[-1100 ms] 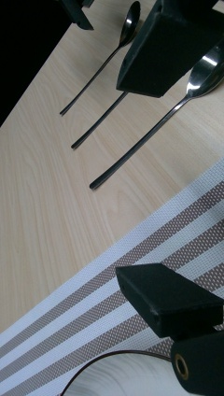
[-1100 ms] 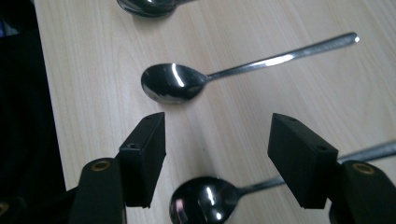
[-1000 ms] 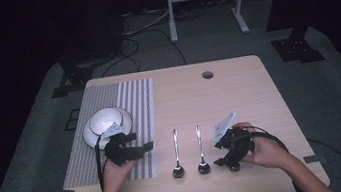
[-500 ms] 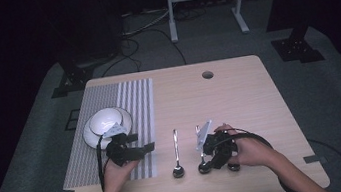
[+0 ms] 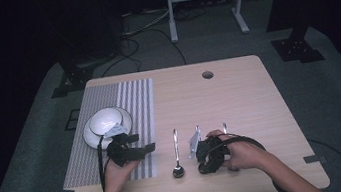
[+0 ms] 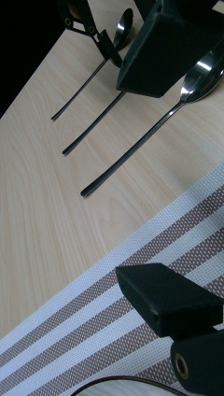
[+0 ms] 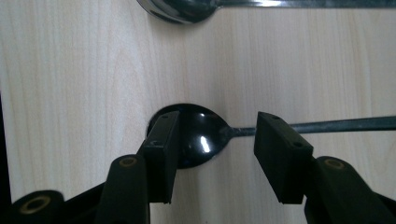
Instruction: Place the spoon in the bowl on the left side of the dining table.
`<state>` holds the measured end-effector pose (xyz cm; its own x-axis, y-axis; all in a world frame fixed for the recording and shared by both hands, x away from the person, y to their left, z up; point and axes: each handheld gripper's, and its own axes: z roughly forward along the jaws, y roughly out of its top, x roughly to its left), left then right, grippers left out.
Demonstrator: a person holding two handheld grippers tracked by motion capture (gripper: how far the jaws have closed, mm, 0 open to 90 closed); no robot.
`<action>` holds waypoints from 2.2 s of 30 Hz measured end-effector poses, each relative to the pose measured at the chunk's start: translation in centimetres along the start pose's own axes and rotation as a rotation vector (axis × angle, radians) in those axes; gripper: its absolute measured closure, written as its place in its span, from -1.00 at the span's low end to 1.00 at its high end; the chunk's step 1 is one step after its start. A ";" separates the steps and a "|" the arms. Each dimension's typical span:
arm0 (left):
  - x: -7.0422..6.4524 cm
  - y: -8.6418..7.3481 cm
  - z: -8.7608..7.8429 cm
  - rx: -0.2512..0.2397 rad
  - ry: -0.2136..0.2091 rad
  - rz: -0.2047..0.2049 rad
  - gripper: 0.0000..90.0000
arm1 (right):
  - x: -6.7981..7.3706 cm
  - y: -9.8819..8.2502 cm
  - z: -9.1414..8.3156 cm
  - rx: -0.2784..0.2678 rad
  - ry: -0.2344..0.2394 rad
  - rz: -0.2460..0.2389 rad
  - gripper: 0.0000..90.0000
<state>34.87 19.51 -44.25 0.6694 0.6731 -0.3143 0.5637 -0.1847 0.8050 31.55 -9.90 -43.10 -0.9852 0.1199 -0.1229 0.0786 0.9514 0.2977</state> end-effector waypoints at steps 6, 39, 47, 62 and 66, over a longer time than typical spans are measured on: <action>0.0 0.0 0.0 -0.002 -0.001 0.002 -0.80 | 1.0 0.0 0.5 0.011 -0.045 -0.024 0.09; -3.2 0.5 2.6 0.080 -0.114 0.037 -0.79 | 1.3 -0.8 1.0 0.000 -0.083 0.026 0.10; -3.8 0.5 3.2 0.106 -0.143 0.043 -0.66 | 1.2 -1.2 1.0 -0.022 -0.077 0.042 0.12; -4.1 0.9 4.8 0.183 -0.146 0.043 0.06 | 1.1 -1.3 1.0 -0.032 -0.072 0.051 0.12; -3.9 1.4 6.0 0.191 -0.163 0.012 0.10 | 1.1 -1.4 1.0 -0.041 -0.065 0.052 0.14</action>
<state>35.96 12.31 -44.95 0.7368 0.5484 -0.3953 0.6266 -0.3345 0.7039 30.48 -10.80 -44.57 -0.9677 0.1887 -0.1672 0.1222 0.9312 0.3434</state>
